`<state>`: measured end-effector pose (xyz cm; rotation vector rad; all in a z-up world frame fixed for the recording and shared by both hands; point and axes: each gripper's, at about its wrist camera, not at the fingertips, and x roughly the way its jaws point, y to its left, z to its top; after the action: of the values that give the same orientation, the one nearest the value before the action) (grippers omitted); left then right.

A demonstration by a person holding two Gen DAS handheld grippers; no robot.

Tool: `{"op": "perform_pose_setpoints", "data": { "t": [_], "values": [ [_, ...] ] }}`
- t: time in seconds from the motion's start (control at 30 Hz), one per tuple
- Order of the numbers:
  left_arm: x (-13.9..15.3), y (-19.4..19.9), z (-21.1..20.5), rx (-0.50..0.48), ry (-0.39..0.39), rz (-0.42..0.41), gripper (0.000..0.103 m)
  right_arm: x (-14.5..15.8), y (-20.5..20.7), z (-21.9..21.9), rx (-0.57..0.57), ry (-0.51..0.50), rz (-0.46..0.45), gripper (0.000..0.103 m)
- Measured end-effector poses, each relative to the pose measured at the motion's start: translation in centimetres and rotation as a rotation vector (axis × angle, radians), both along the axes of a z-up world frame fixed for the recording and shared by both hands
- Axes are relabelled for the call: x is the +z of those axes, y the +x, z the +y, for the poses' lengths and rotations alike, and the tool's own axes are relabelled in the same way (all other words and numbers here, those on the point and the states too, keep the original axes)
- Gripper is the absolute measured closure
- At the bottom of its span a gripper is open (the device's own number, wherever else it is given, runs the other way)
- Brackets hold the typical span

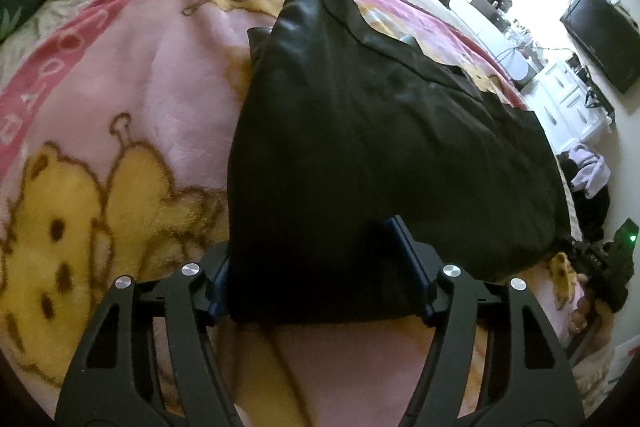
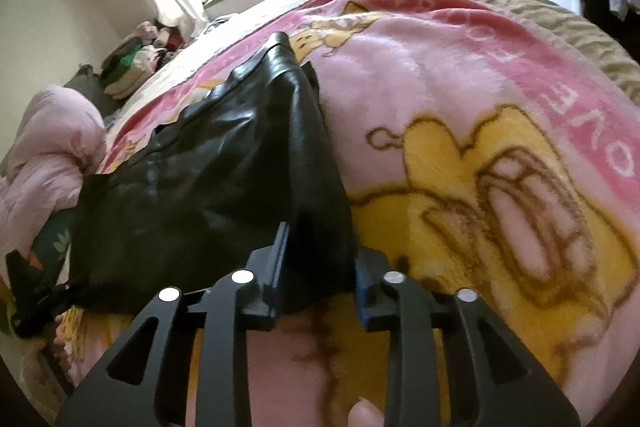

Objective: Fold large clothes
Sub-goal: 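Release the jacket and pull both tools back from the folded bundle, then grasp the folded jacket edge with the left tool while the right tool grasps the bundle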

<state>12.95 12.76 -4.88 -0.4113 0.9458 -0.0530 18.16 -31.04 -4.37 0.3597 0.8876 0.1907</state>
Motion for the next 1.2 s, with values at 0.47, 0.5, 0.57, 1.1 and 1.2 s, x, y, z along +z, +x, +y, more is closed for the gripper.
{"op": "perform_pose_setpoints", "data": {
  "t": [0.47, 0.5, 0.57, 1.1, 1.2],
  "values": [
    [2.3, -2.6, -0.9, -0.018, 0.132, -0.044, 0.036, 4.0, -4.6, 2.3, 0.027, -0.067, -0.121, 0.04],
    [2.5, -2.8, -1.0, -0.018, 0.136, -0.046, 0.036, 4.2, -4.7, 2.7, 0.037, -0.072, -0.126, 0.039],
    [2.9, -3.2, -1.1, -0.017, 0.141, -0.056, 0.031, 4.9, -5.1, 3.7, 0.065, -0.08, -0.141, 0.036],
    [4.6, -5.5, 0.3, 0.064, 0.242, -0.082, 0.009, 7.0, -6.9, 12.2, 0.246, -0.142, -0.204, 0.023],
    [4.4, -5.4, 1.1, 0.081, 0.228, -0.076, 0.009, 7.0, -6.8, 14.6, 0.287, -0.178, -0.206, 0.03]
  ]
}}
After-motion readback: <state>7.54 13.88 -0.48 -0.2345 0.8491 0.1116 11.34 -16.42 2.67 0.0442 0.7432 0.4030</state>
